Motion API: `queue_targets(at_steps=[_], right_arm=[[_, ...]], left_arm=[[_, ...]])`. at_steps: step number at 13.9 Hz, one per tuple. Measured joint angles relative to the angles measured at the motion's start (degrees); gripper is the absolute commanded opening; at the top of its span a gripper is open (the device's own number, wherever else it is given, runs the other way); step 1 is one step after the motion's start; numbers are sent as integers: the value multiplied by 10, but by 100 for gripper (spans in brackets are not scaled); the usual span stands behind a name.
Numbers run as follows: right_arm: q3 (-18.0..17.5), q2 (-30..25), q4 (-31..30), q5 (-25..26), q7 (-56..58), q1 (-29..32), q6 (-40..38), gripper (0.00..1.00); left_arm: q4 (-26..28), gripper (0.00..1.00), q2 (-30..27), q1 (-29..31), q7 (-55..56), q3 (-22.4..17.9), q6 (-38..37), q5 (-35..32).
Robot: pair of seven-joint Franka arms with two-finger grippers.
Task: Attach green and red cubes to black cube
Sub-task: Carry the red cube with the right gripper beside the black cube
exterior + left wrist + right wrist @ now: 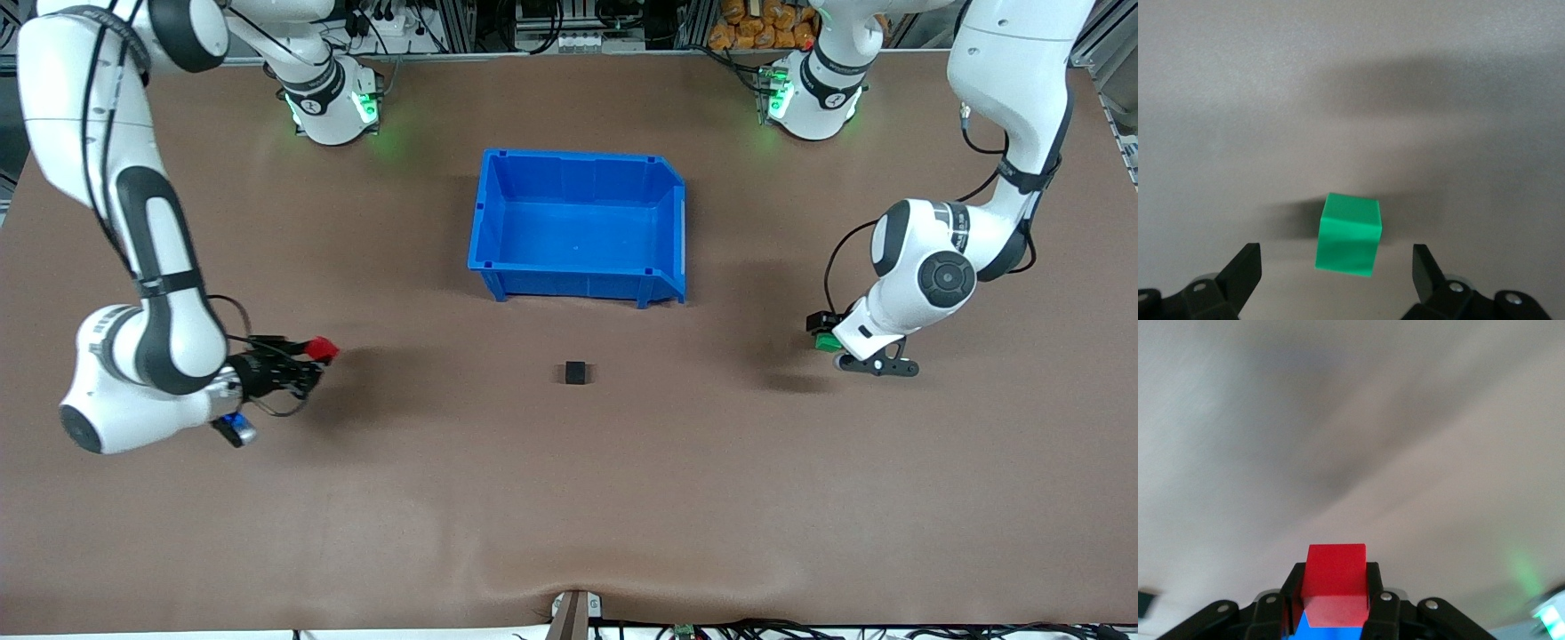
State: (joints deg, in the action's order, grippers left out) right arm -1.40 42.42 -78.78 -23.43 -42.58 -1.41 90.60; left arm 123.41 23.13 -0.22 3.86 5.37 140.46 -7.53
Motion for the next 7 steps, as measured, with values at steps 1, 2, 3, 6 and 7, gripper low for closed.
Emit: queue_targets(at_steps=[1,2,3,6,7], right_arm=[[-1,-1,8,-6,-72,-29,20,0],[-2,-1,12,-16,-141,-56,54,0],[-2,-1,14,-29,-202,-80,93,0],[-3,5,11,-64,-354,-144,237,0],[-3,9,11,-67,-400,-162,279,0]], left_arm=[[-3,100,5,0,0,0,0,0],[-6,100,10,0,0,0,0,0],[-8,100,14,0,0,0,2,0],[-12,59,27,0,0,1,16,0],[-13,35,30,0,0,1,19,0]])
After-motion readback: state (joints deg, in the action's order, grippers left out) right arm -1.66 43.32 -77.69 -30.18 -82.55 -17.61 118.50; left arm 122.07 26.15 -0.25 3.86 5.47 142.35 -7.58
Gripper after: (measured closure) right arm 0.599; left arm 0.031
